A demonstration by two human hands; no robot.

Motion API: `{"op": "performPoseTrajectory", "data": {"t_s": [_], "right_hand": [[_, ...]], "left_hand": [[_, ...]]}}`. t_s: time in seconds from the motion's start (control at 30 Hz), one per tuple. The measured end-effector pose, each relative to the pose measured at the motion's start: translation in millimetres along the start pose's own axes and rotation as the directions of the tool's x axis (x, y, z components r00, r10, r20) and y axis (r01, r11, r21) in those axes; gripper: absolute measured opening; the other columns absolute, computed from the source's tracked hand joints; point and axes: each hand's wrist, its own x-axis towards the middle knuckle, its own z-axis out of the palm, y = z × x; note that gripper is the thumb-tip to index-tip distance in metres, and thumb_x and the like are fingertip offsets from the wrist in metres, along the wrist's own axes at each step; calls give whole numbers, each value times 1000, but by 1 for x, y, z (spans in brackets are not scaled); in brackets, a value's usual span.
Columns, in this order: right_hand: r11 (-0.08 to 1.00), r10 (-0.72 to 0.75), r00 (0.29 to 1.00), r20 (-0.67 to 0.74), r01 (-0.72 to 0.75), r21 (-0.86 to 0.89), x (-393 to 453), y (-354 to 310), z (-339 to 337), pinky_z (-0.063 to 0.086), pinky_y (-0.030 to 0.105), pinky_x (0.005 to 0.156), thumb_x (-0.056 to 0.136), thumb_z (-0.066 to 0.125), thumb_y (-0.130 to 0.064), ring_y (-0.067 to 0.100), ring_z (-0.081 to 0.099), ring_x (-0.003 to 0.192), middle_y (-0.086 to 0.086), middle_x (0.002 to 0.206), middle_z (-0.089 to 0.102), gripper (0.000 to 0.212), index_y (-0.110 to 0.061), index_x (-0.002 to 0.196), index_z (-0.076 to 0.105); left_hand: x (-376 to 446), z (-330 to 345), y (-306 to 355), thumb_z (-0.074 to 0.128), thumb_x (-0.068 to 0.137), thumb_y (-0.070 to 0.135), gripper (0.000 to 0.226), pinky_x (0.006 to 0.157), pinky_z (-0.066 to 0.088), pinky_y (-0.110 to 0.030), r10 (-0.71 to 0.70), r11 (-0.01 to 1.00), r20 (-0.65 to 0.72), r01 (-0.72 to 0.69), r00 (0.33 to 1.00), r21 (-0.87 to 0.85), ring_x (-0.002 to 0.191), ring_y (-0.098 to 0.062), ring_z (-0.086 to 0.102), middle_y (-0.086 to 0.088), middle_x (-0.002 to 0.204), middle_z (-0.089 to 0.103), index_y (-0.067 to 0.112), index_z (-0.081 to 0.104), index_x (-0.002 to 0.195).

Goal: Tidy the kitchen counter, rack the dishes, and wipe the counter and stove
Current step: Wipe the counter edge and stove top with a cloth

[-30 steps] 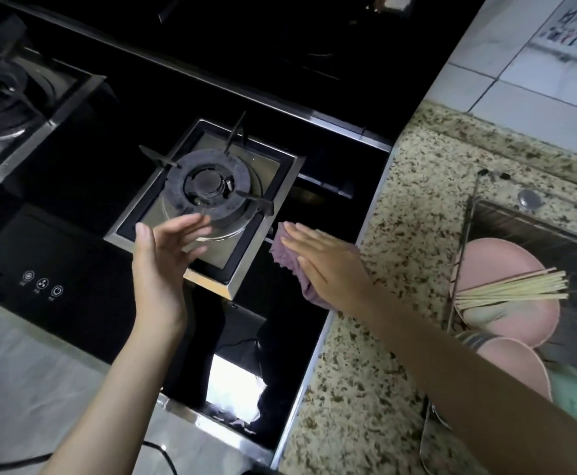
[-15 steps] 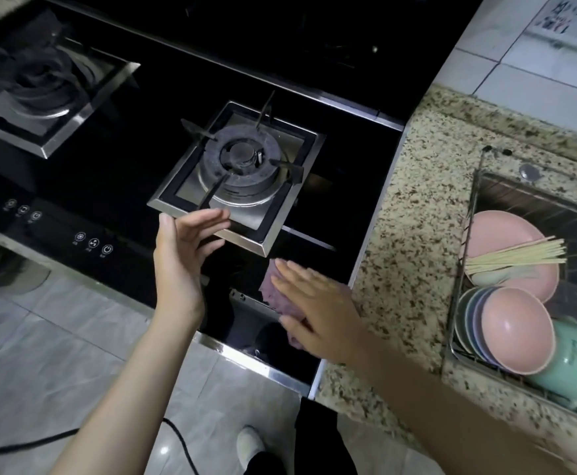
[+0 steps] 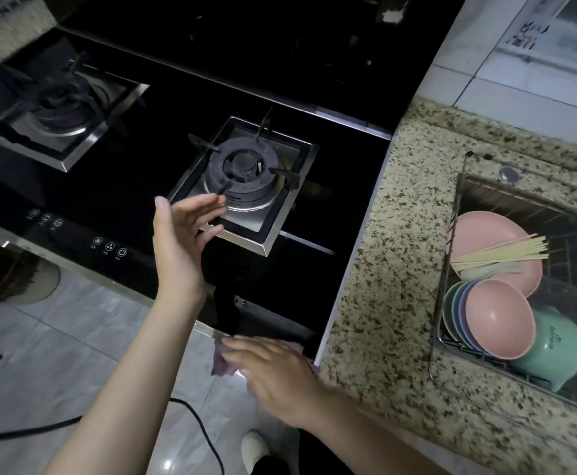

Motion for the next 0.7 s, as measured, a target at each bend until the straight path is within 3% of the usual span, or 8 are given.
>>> {"op": "performPoseTrajectory", "data": {"t_s": [0.07, 0.13, 0.2, 0.27, 0.33, 0.43, 0.57, 0.7], "right_hand": [[939, 154, 983, -100, -114, 325, -2, -13, 1, 32, 13, 103, 97, 43, -12, -5, 47, 121, -14, 135, 52, 38, -27, 130, 53], [684, 372, 926, -63, -228, 693, -1, -30, -2, 39, 5, 86, 99, 44, -14, -16, 54, 100, -18, 115, 61, 30, -37, 114, 58], [363, 525, 851, 34, -260, 895, 0, -32, -11, 47, 10, 81, 96, 50, -16, -9, 62, 97, -13, 107, 68, 26, -36, 109, 62], [190, 628, 776, 53, -218, 957, -2, -20, -30, 55, 26, 85, 94, 53, -26, 8, 66, 101, -7, 109, 70, 22, -38, 108, 66], [421, 727, 663, -177, -227, 878, -6, 4, -52, 49, 45, 97, 89, 48, -38, 17, 59, 114, -5, 124, 61, 29, -39, 115, 60], [774, 621, 525, -582, -297, 559, -6, 35, -74, 32, 47, 112, 89, 37, -41, 15, 38, 132, -2, 142, 42, 52, -25, 138, 43], [905, 292, 874, -389, -384, -184, 14, 64, -65, 10, 35, 117, 94, 37, -46, 18, 17, 144, 5, 157, 22, 62, -14, 147, 30], [838, 251, 887, -388, -400, -372, 17, 64, -52, 6, 36, 117, 94, 32, -43, 25, 17, 145, 10, 157, 20, 61, -11, 146, 32]], "left_hand": [[2, 1, 8, 21, 95, 51, 61, 80, 51, -30, 20, 1000, -10, -20, 1000, -3, 102, -25, 65, -8, 101, 71, 11, 66, 96], [2, -2, 16, 18, 97, 49, 61, 81, 50, -31, 32, 999, -36, -33, 999, -13, 100, -23, 66, -7, 102, 71, 12, 66, 96], [3, -6, 23, 17, 99, 47, 60, 81, 49, -30, 38, 999, -59, -39, 998, -24, 100, -21, 66, -5, 100, 71, 13, 66, 94], [1, -15, 27, 17, 99, 47, 60, 81, 49, -30, 43, 999, -77, -45, 996, -25, 101, -22, 65, -4, 99, 72, 14, 66, 94], [-2, -25, 30, 18, 99, 47, 59, 82, 49, -30, 52, 998, -90, -54, 995, -18, 102, -23, 65, -4, 101, 71, 14, 66, 95], [-8, -38, 29, 17, 99, 46, 59, 82, 49, -31, 47, 999, -125, -50, 991, -18, 104, -25, 64, -6, 103, 70, 14, 66, 95], [-18, -53, 23, 19, 100, 44, 57, 82, 48, -32, 35, 999, -151, -37, 988, -15, 104, -25, 65, -8, 104, 69, 13, 66, 94], [-26, -66, 19, 20, 100, 42, 55, 83, 49, -32, 19, 1000, -166, -21, 986, -7, 106, -26, 64, -10, 107, 68, 14, 66, 91]]}}
